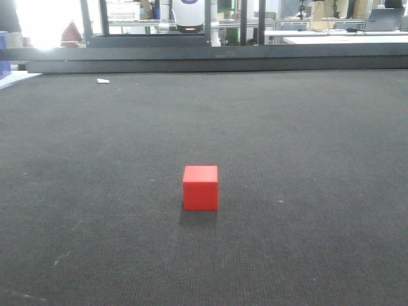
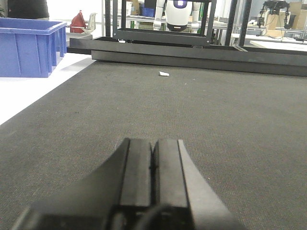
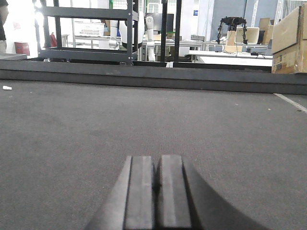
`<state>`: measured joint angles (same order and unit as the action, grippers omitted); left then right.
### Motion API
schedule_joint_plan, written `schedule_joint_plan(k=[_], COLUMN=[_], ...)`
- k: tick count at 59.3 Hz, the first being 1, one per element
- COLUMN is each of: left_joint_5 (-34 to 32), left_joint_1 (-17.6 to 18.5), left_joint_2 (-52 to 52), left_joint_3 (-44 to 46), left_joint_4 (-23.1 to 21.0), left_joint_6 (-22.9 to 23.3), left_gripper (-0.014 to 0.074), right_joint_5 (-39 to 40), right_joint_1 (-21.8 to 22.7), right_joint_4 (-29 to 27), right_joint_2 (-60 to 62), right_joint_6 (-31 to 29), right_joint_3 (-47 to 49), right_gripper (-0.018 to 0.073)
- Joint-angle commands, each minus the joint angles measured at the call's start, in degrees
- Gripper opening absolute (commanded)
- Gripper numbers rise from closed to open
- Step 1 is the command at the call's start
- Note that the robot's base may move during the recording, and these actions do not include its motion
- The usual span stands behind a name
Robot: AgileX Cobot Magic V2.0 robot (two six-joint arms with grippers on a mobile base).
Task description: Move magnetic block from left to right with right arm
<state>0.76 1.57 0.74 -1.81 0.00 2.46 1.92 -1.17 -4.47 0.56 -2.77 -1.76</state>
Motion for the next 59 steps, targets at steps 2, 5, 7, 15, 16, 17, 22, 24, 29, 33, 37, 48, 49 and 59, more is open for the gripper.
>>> schedule_joint_plan(k=[2,5,7,15,16,17,22,24,29,33,37,48,49,59], left_joint_5=[-5.1,-5.1,-5.1,-5.1,-5.1,-5.1,-5.1,-5.1,-5.1,-5.1,-5.1,-5.1,-5.1,-5.1], left_joint_1=[0.3,0.3,0.3,0.3,0.3,0.3,0.3,0.3,0.3,0.3,0.3,0.3,0.3,0.3], left_joint_2=[0.5,0.5,0.5,0.5,0.5,0.5,0.5,0.5,0.5,0.5,0.5,0.5,0.5,0.5], left_joint_3=[-0.5,-0.5,-0.5,-0.5,-0.5,-0.5,-0.5,-0.5,-0.5,-0.5,-0.5,-0.5,-0.5,-0.5], left_joint_4=[0.0,0.0,0.0,0.0,0.0,0.0,0.0,0.0,0.0,0.0,0.0,0.0,0.0,0.0], left_joint_6=[0.2,0.2,0.2,0.2,0.2,0.2,0.2,0.2,0.2,0.2,0.2,0.2,0.2,0.2], left_gripper=[-0.0116,-0.0116,-0.0116,-0.0116,-0.0116,-0.0116,-0.0116,-0.0116,-0.0116,-0.0116,-0.0116,-0.0116,-0.0116,-0.0116], right_joint_5=[4.7,4.7,4.7,4.7,4.7,4.7,4.7,4.8,4.8,5.7,6.1,-12.6,-14.8,-27.6], right_joint_1=[0.3,0.3,0.3,0.3,0.3,0.3,0.3,0.3,0.3,0.3,0.3,0.3,0.3,0.3], right_joint_4=[0.5,0.5,0.5,0.5,0.5,0.5,0.5,0.6,0.7,0.7,0.5,0.5,0.5,0.5], right_joint_2=[1.1,1.1,1.1,1.1,1.1,1.1,1.1,1.1,1.1,1.1,1.1,-1.8,-2.4,-12.5], right_joint_6=[0.1,0.1,0.1,0.1,0.1,0.1,0.1,0.1,0.1,0.1,0.1,0.1,0.1,0.1], right_joint_3=[0.3,0.3,0.3,0.3,0.3,0.3,0.3,0.3,0.3,0.3,1.5,13.2,14.1,23.3], right_gripper=[0.0057,0.0057,0.0057,0.0057,0.0057,0.0057,0.0057,0.0057,0.0057,0.0057,0.0057,0.0057,0.0057,0.0057])
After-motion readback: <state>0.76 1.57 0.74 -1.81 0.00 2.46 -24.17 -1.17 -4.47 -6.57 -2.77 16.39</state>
